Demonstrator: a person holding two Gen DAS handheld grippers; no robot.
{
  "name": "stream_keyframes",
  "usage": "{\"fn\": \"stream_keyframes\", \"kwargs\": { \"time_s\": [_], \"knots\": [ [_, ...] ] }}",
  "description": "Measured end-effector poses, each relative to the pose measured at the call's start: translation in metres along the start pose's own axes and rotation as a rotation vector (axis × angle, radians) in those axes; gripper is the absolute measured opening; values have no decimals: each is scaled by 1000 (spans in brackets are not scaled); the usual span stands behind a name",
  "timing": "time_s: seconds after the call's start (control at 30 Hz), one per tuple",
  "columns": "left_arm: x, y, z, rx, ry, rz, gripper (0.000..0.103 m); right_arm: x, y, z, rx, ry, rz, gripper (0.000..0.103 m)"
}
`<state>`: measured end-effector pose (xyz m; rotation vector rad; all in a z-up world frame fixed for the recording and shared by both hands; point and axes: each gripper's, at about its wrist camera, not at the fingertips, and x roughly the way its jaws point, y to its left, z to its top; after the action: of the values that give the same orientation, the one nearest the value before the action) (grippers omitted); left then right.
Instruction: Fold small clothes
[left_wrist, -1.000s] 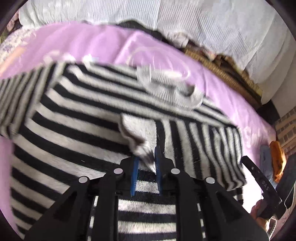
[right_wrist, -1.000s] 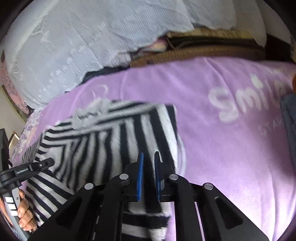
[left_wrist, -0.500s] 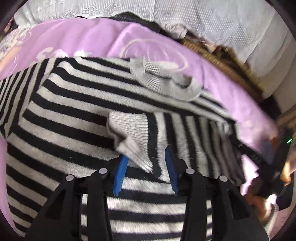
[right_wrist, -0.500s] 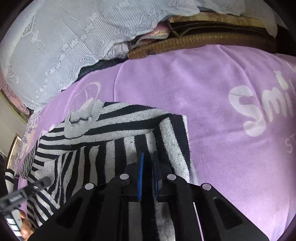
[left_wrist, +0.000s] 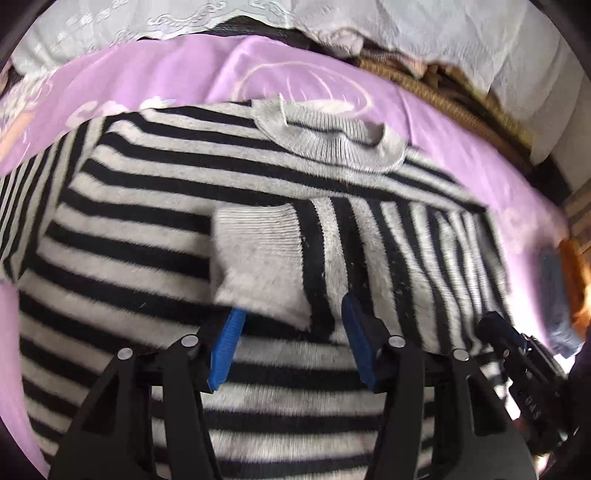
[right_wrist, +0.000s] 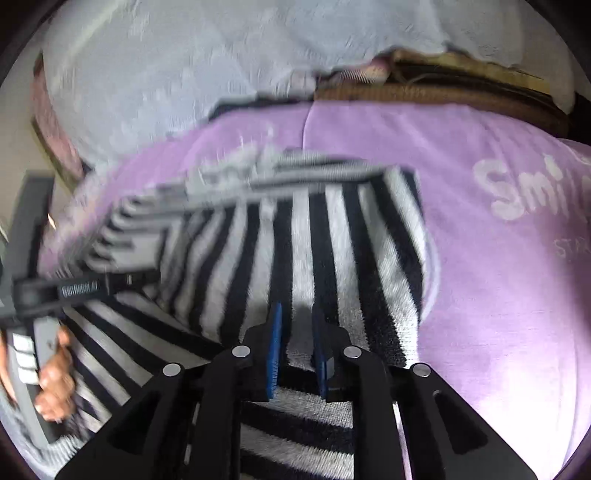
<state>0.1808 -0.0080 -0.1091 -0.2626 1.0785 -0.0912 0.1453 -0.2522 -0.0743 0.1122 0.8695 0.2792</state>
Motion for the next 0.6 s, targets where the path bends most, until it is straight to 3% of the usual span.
{"fn": "stream_keyframes", "kwargs": {
  "time_s": [0.03,0.1,0.17,0.3,0.33,0.4,0.43,0.53,0.6],
  "knots": [
    [-10,8,-1,-16,-17,-13,53,-8,1,-1,-2,-36,8,23],
    [-26,33,0,-59,-51,8,57,-8,2,-4,-19,-28,5,60],
    [-36,61,1,-124,-73,31,59,13,1,-10,-34,50,3,63],
    [-56,141,-1,-313,-81,36,58,5,4,-11,-25,-3,15,63],
    [-59,157,-2,-349,-78,-16,56,0,2,-10,-4,-27,17,63],
    [-66,197,-6,-466,-56,-196,54,-9,1,-10,22,-65,18,63],
    [-72,213,-8,-526,-66,-173,56,-14,0,-9,33,-87,16,64],
    [-91,240,-9,-556,-136,-19,62,-27,0,-14,56,-124,6,68],
    [-97,262,-10,-588,-143,-13,64,-31,2,-16,70,-142,14,68]
  ]
}}
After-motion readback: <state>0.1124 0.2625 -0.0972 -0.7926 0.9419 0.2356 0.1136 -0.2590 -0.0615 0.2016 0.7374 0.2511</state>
